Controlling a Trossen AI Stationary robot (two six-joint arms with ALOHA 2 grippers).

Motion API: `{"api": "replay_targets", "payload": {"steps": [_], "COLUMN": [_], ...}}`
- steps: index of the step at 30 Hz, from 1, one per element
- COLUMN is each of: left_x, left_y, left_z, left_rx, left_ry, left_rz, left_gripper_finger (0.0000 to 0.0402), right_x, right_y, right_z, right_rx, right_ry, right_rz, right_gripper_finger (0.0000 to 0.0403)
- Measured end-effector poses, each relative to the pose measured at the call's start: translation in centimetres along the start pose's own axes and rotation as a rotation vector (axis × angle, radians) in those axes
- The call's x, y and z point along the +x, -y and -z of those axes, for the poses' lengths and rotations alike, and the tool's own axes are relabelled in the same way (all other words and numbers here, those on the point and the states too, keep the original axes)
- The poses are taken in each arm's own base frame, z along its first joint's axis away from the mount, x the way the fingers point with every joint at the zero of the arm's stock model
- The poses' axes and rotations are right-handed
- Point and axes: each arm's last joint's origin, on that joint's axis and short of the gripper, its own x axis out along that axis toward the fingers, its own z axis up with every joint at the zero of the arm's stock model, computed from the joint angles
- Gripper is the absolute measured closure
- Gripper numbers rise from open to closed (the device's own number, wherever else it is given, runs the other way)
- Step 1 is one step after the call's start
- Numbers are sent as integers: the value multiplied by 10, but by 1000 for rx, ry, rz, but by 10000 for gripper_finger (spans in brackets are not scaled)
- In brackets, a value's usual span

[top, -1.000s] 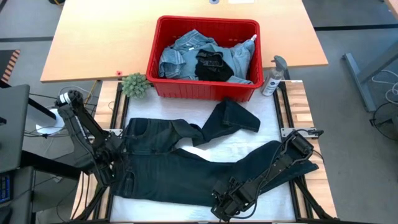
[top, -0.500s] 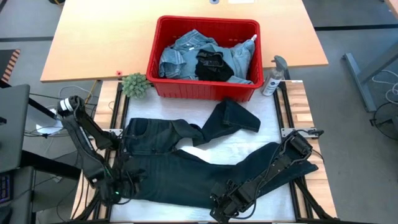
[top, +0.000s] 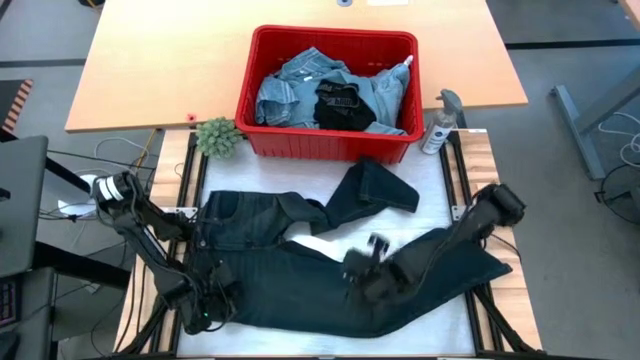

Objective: Fold Laundry from Bin
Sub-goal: Fold the black pants

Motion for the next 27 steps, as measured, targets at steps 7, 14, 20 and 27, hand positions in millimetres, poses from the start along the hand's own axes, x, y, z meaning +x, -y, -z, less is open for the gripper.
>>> {"api": "replay_targets", "payload": {"steps": [7, 14, 20, 27], "left_x": [0, 0, 1, 1], "left_y": [0, 0, 0, 0], "left_z": [0, -1, -1, -1], "left_rx": [-41, -86, -138, -144], "left_ry": [10, 12, 24, 46], "left_rz": [5, 5, 6, 9], "left_gripper_finger": [297, 297, 297, 297], "right_x": [6, 50, 81, 99], "right_y": [66, 92, 112, 129], "right_z": [-28, -40, -40, -34], "right_rx": [-207, -350, -369, -322], "right_ry": [-129, -139, -132, -159], "right_rz": [177, 116, 57, 64], "right_gripper_finger": [269, 202, 209, 223]}}
